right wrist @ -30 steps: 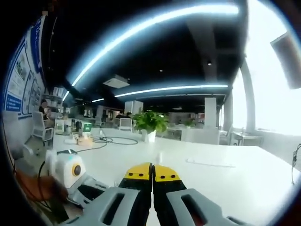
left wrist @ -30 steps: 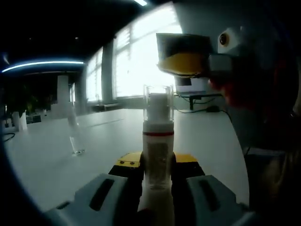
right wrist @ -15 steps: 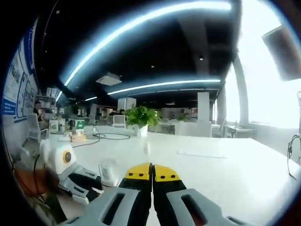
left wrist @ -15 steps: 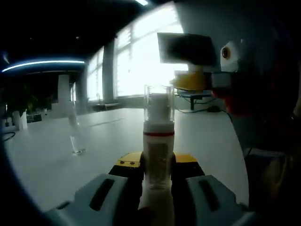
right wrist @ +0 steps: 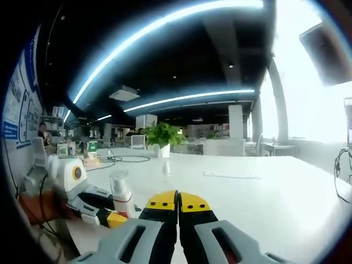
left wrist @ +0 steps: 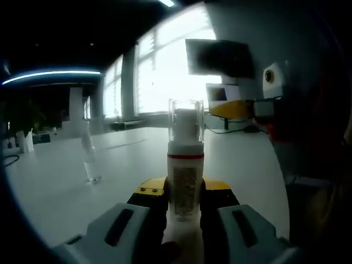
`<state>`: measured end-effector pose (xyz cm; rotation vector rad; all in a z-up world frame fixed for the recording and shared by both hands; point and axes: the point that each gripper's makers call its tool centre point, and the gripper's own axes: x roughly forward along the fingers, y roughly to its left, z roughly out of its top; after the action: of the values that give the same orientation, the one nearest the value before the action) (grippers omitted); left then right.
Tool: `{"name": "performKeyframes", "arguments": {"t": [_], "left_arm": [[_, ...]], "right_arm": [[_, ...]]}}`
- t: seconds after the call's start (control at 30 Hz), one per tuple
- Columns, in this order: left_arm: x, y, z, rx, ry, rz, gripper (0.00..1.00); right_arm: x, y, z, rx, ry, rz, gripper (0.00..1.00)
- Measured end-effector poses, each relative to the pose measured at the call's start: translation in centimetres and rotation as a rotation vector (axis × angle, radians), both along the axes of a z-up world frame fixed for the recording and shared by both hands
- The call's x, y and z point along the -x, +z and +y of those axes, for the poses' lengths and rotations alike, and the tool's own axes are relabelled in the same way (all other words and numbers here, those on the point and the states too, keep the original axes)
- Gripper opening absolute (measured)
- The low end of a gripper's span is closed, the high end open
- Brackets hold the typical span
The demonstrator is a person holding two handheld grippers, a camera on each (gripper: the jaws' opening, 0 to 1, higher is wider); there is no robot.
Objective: Clamp pump bottle remove cover press pump head put on cover
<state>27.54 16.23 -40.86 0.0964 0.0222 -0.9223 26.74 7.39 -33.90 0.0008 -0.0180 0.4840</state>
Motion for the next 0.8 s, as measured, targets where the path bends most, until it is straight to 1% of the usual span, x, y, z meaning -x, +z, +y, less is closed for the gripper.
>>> {"name": "performKeyframes", "arguments": {"t": [0.2, 0.3, 0.4, 0.53, 0.63, 0.73, 0.8], "left_arm": [[-0.5, 0.5, -0.1, 0.004, 0.017, 0.007, 0.13], [-0.8, 0.8, -0.4, 0.011, 0.019, 0.005, 0.13], [-1.2, 1.1, -0.7, 0.007, 0.025, 0.001, 0.13], [-1.6, 1.8, -1.0, 0.011, 0.032, -0.002, 0.13], [-2.1, 2.2, -1.2, 0.002, 0.033, -0.015, 0.13], [-2.3, 2.5, -1.3, -0.008, 0.034, -0.024, 0.13], [-2.4, 2.7, -1.4, -0.007, 0.038, -0.026, 0.13]], "right_arm": [[0.3, -0.5, -0.7, 0.018, 0.006, -0.025, 0.00], [0.5, -1.1, -1.0, 0.039, 0.012, -0.026, 0.00], [0.6, -1.5, -1.2, 0.040, 0.018, -0.029, 0.00], [0.9, -1.9, -1.1, 0.051, 0.031, -0.035, 0.00], [1.1, -2.2, -1.0, 0.055, 0.044, -0.041, 0.00], [1.0, -2.9, -1.2, 0.065, 0.050, -0.043, 0.00], [0.8, -3.8, -1.6, 0.067, 0.048, -0.031, 0.00]]}}
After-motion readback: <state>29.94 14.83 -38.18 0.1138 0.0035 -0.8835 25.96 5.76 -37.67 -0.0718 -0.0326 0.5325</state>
